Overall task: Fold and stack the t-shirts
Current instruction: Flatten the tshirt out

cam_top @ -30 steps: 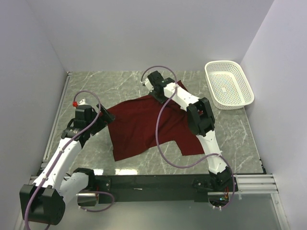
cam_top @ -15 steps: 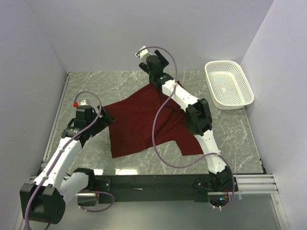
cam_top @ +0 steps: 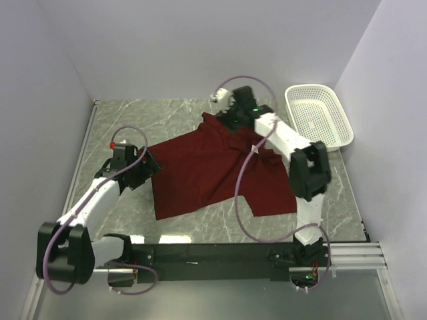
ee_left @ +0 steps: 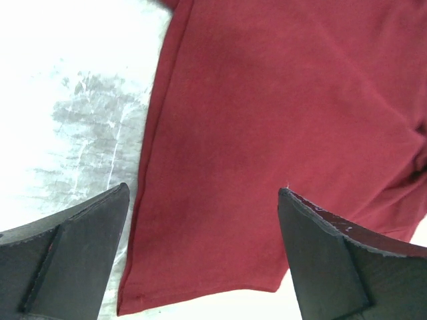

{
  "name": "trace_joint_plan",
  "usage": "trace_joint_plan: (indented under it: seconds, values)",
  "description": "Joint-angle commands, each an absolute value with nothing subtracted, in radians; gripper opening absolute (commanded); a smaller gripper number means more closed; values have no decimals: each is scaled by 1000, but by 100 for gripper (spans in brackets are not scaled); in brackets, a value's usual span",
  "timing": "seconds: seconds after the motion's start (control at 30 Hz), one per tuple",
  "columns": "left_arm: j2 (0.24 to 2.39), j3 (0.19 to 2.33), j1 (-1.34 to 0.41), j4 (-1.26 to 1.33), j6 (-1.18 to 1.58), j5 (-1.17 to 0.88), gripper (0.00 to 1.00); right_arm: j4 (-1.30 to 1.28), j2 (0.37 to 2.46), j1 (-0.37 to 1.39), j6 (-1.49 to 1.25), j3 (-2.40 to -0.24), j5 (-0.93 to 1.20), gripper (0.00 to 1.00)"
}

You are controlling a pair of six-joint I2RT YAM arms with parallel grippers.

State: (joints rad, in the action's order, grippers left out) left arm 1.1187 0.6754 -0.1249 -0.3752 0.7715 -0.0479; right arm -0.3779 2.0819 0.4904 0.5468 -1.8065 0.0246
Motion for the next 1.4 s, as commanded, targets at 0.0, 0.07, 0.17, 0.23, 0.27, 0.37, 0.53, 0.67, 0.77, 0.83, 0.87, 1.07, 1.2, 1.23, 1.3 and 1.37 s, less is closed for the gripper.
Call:
trace_joint_plan:
  seconds: [0.0, 0.07, 0.17, 0.23, 0.27, 0.37, 0.53, 0.67, 0.77, 0.83, 0.87, 1.07, 1.2, 1.23, 1.3, 1.37]
  values:
    - [1186, 718, -118, -341, 767, -95, 97, -612, 1869, 397, 505, -1647, 325, 67]
    - [1233, 718, -118, -348, 770, -109, 94, -603, 1788, 371, 505, -1486, 337, 67]
    - [1282, 710, -120, -373, 790, -152, 87, -633, 1633, 324, 523, -1306, 357, 67]
    - [1293, 703, -129, -423, 799, -143, 85, -638, 1516, 296, 541, -1190, 353, 67]
    - [1292, 703, -149, -449, 819, -117, 85, -649, 1481, 287, 548, -1155, 350, 67]
    - [1258, 704, -214, -547, 869, -3, 83, -664, 1359, 256, 575, -1039, 350, 67]
    - [1311, 704, -273, -611, 914, 114, 77, -676, 1207, 224, 583, -928, 368, 67]
    - [1373, 701, -285, -575, 897, 101, 48, -678, 1138, 209, 565, -904, 388, 67]
    - [1384, 704, -294, -586, 885, 78, 23, -673, 1106, 198, 558, -882, 393, 67]
    - [1362, 692, -310, -586, 891, 43, 9, -664, 1094, 195, 555, -861, 393, 67]
    - [1353, 674, -319, -586, 897, 13, 3, -657, 1083, 192, 554, -856, 397, 67]
    - [1159, 611, -515, -760, 1049, -90, 0, -650, 1048, 186, 555, -845, 416, 67]
    - [793, 575, -601, -1001, 1202, -113, 0, -687, 1011, 184, 617, -838, 419, 67]
    - [722, 569, -607, -1062, 1250, -124, 0, -704, 1003, 186, 633, -827, 416, 67]
    - [506, 571, -615, -1146, 1272, -155, 7, -712, 983, 184, 673, -813, 400, 67]
    - [386, 616, -614, -1184, 1341, -149, 60, -704, 980, 183, 686, -792, 377, 68]
